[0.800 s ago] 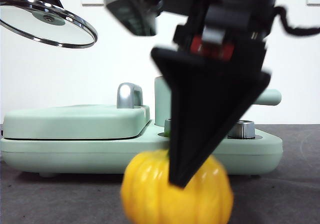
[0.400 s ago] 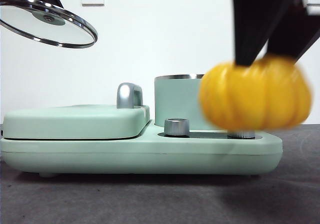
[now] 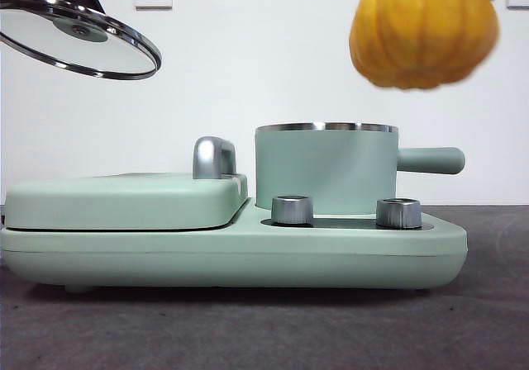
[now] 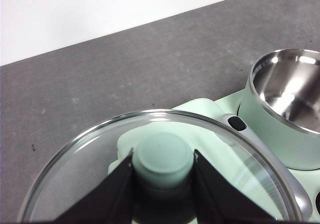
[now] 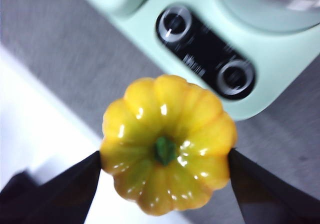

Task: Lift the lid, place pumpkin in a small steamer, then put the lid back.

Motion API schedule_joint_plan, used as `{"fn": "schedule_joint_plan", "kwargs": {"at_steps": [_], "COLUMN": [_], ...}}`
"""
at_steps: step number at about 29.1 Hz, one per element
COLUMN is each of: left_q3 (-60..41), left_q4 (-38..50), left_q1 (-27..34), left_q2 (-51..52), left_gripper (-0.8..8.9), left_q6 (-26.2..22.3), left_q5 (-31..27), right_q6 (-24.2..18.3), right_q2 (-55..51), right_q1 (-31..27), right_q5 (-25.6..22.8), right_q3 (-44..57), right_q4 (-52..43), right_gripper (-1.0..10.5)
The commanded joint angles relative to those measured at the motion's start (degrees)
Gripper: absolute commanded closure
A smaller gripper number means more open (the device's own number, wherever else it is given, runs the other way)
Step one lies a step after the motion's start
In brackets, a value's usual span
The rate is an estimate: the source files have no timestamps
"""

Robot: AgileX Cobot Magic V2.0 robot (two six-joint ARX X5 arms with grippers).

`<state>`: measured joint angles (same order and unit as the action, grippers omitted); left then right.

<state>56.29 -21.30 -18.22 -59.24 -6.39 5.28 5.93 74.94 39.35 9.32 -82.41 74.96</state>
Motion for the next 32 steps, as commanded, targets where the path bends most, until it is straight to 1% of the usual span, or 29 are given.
{"fn": "schedule_joint_plan", "kwargs": {"at_steps": [1, 6, 13, 16, 18, 24, 32], "left_q3": [0.79, 0.76, 0.79, 0.76, 0.76, 0.76, 0.76], "left_q4": [1.62, 1.62, 1.64, 1.64, 1.64, 1.62, 1.62], "left_q1": [-0.04, -0.04, -0.04, -0.04, -0.04, -0.04, -0.04], "left_q2": [0.09, 0.07, 0.07, 0.09, 0.07, 0.07, 0.07], "left_gripper": [7.98, 7.97, 7.98, 7.98, 7.97, 7.97, 7.97], "left_q6": [-0.15, -0.17, 0.02, 0.04, 0.09, 0.13, 0.7], "left_q5": [0.04, 0.04, 0.07, 0.07, 0.04, 0.04, 0.04], "right_q6": [-1.14, -4.5, -7.13, -7.82, -8.22, -9.7, -10.93], "right_q2": [2.84, 9.05, 18.86, 23.02, 25.4, 30.67, 37.2], "right_q1": [-1.2, -4.42, -7.04, -7.37, -7.37, -7.34, -7.37], "right_q5": [-2.29, -6.51, -6.88, -9.2, -10.45, -10.82, -10.82], "right_q3": [-4.52, -12.76, -21.46, -23.91, -24.79, -24.85, -24.85], "right_q4": [-0.15, -1.44, -5.6, -6.86, -7.89, -11.41, -12.79], "right_gripper": [5.9, 5.9, 5.9, 5.9, 5.9, 5.9, 5.9]}}
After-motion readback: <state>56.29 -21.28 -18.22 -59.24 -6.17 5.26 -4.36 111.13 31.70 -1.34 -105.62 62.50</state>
